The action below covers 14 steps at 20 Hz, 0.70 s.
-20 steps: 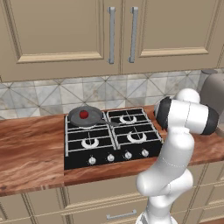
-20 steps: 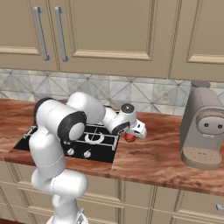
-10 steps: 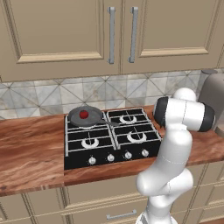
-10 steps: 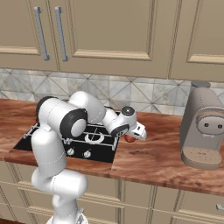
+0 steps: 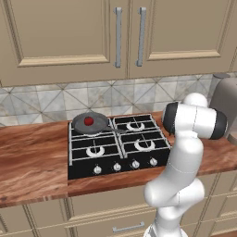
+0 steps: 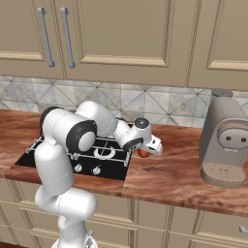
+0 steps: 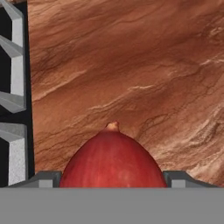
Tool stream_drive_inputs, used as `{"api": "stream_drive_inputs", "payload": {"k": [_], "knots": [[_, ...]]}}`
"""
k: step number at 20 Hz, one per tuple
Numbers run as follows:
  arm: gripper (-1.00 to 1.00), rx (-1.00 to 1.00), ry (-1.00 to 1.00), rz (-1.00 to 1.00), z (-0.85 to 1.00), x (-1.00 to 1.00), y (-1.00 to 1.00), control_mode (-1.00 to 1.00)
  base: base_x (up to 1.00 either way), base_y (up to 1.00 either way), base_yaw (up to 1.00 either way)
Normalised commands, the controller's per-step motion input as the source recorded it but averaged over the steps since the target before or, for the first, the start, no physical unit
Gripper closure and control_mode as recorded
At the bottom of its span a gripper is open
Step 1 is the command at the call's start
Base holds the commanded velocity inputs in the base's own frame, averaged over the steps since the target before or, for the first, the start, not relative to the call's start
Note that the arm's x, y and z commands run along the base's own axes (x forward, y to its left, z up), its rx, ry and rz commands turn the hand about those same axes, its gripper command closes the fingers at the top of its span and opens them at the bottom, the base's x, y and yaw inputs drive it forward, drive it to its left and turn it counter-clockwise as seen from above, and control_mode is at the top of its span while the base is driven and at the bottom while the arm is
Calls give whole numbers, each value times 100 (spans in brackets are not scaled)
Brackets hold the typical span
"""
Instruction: Place the pan on the rear left burner on the stove. Then place the tomato and the onion in the pan and turn on the rear left burner.
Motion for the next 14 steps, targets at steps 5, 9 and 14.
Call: {"api": "stream_drive_inputs", "payload": {"k": [5, 9, 14], "knots": [[100, 0, 0, 0, 0, 4, 0, -100, 0, 0, 0], [100, 0, 0, -2, 11, 3, 0, -100, 0, 0, 0], [100, 0, 0, -3, 37, 0, 0, -100, 0, 0, 0]]}}
